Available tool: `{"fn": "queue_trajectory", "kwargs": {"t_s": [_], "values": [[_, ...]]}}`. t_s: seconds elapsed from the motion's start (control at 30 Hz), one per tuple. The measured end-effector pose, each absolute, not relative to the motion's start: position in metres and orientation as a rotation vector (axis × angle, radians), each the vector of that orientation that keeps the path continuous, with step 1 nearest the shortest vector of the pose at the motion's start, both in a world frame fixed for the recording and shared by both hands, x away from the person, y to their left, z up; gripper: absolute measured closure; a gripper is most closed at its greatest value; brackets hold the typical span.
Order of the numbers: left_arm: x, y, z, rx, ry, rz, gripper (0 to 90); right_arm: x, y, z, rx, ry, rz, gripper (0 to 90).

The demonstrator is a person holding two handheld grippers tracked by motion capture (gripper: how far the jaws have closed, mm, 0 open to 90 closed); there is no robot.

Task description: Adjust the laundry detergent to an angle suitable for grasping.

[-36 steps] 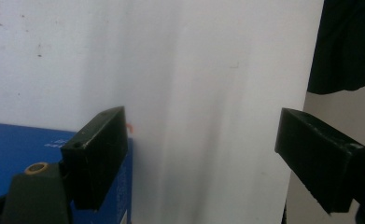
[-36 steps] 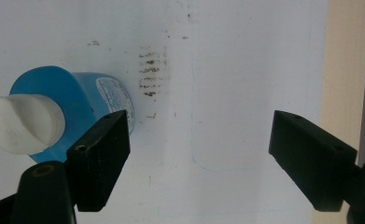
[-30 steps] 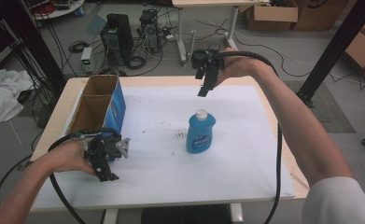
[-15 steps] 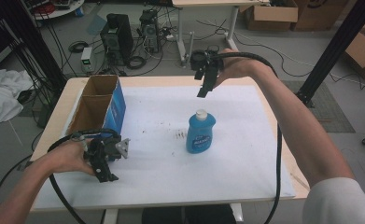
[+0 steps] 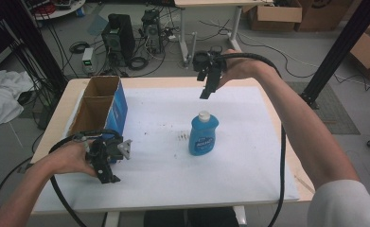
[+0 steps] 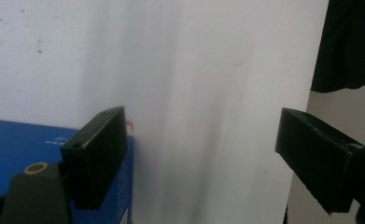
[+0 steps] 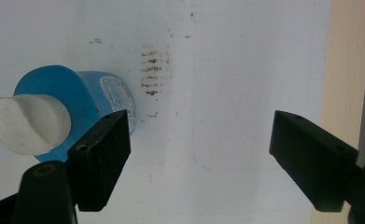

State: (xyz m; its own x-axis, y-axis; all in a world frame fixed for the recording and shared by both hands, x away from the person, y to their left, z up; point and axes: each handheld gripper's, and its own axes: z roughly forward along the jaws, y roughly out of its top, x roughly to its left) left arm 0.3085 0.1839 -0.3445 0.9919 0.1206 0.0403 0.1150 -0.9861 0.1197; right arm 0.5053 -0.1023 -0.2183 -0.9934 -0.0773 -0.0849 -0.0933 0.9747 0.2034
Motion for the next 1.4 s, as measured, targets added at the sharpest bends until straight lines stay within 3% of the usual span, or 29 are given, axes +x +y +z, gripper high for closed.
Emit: {"fn": "queue_trajectory", "kwargs": {"t_s": [1.0, 1.4], "values": [[0.303, 0.183, -0.339, 2.953, 0.251, 0.067, 17.9, 0.495, -0.104, -0.213, -0.147, 3.023, 0.321, 20.2], [0.323, 0.148, -0.325, 2.843, 0.279, 0.071, 17.6, 0.491, -0.109, -0.210, -0.136, 3.009, 0.308, 20.5]]}}
